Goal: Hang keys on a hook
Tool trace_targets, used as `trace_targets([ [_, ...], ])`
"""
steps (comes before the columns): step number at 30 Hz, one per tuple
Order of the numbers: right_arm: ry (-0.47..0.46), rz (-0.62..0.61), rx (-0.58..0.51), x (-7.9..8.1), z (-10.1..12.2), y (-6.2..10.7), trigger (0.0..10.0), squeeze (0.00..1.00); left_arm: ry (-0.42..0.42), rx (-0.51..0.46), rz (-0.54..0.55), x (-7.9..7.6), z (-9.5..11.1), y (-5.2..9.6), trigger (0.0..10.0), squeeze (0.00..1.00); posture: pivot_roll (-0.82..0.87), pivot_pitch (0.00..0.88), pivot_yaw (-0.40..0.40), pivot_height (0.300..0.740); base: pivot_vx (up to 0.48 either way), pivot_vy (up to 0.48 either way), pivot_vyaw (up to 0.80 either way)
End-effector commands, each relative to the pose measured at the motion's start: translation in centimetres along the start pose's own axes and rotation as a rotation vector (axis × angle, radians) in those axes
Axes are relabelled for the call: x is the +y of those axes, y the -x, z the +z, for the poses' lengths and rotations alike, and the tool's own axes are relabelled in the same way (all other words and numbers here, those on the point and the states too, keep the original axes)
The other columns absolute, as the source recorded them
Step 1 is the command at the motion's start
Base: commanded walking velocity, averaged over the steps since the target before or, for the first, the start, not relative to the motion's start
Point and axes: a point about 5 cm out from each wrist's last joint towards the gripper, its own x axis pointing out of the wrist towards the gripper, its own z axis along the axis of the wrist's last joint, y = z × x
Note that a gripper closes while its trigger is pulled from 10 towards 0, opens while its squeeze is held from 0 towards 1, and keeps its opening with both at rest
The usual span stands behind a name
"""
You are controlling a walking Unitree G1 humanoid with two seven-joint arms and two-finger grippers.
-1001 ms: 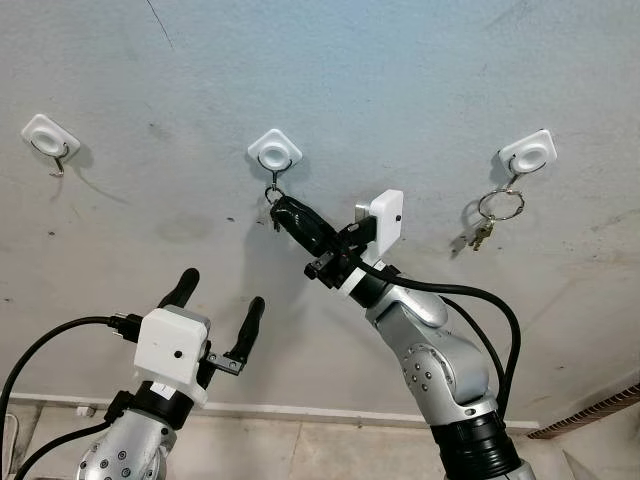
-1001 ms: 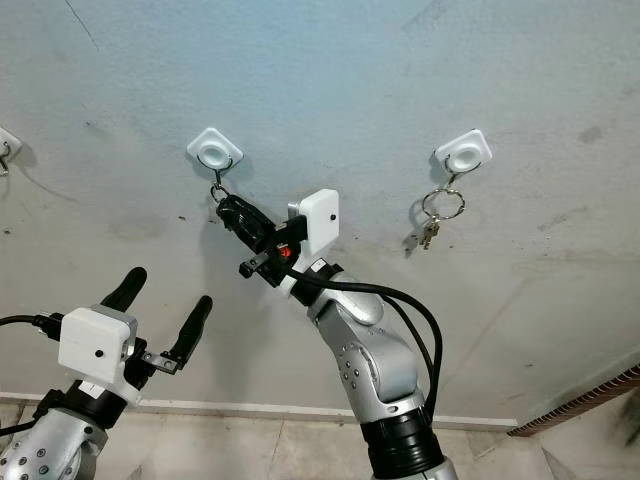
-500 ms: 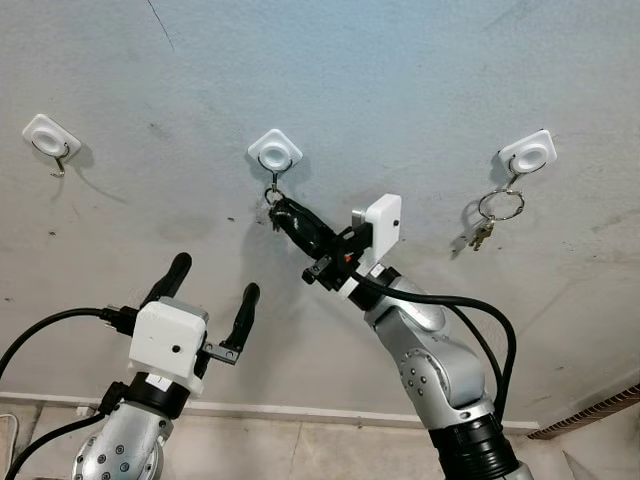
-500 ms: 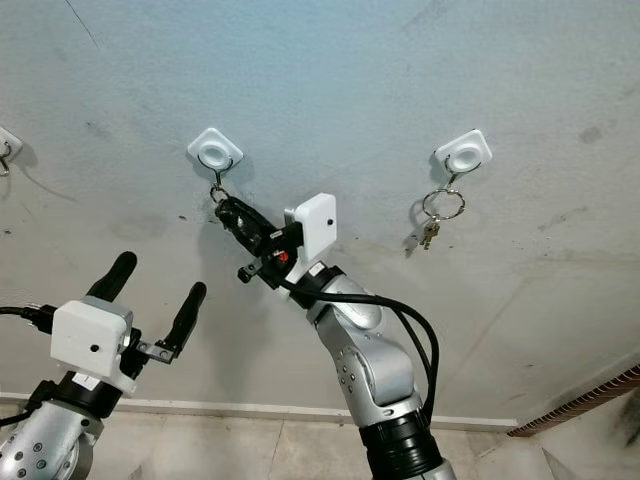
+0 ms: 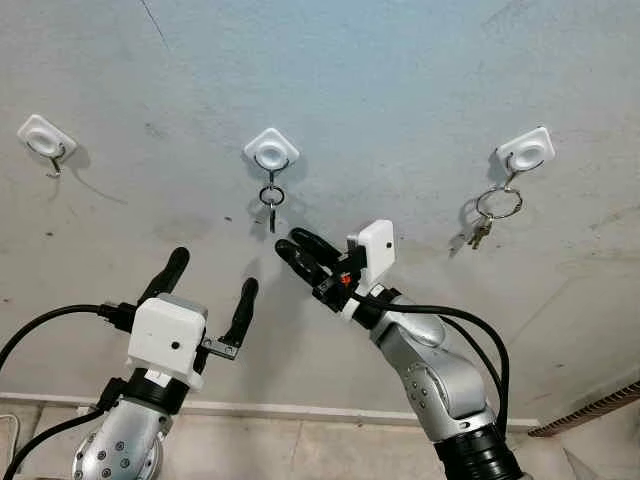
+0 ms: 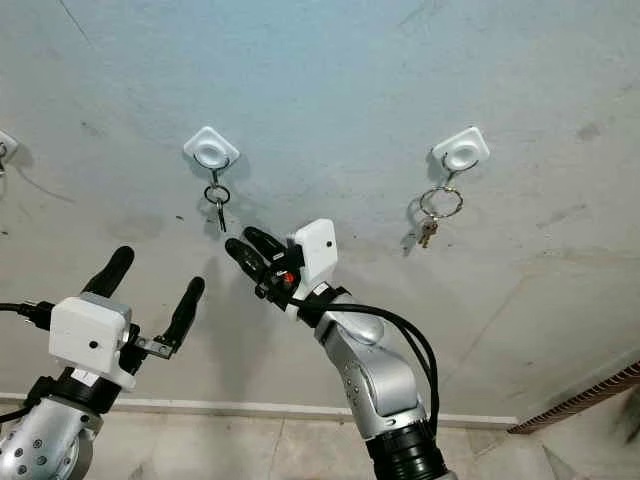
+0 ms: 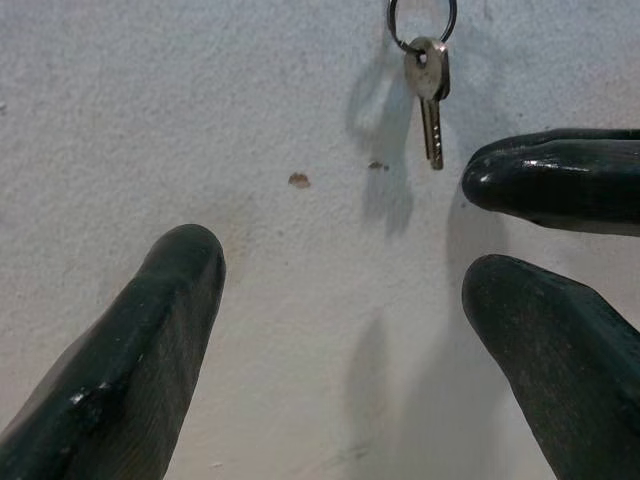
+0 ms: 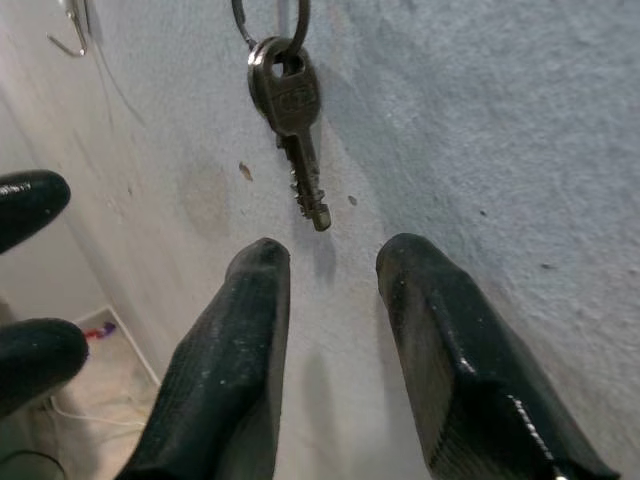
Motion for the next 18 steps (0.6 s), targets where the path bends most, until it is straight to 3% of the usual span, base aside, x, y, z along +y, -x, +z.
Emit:
trace_targets([
  [1, 0.035, -0.063, -0.022, -0.9, 0.4, 0.7, 10.0, 1.00, 0.000, 0.018, 0.002, -0.1, -0.4, 0.0, 10.0, 0.00, 0.17, 0.112, 0.025, 0.740, 0.000, 0.000, 0.00],
  [11, 0.093, -0.180, -0.009, -2.2, 0.7, 4.7, 10.0, 1.00, 0.045, 0.037, 0.022, -0.2, -1.0, -0.4, 10.0, 0.00, 0.14, 0.115, 0.027, 0.740, 0.000, 0.000, 0.00],
  [12, 0.093, -0.180, -0.009, -2.2, 0.7, 4.7, 10.0, 1.00, 0.045, 0.037, 0.022, -0.2, -1.0, -0.4, 10.0, 0.00, 0.14, 0.115, 0.027, 0.740, 0.000, 0.000, 0.00],
  [18, 0.097, -0.210, 0.035, -1.2, 0.5, 8.5, 10.0, 1.00, 0.052, 0.064, 0.021, -0.4, -1.6, 0.1, 10.0, 0.00, 0.12, 0.121, 0.023, 0.740, 0.000, 0.000, 0.00],
])
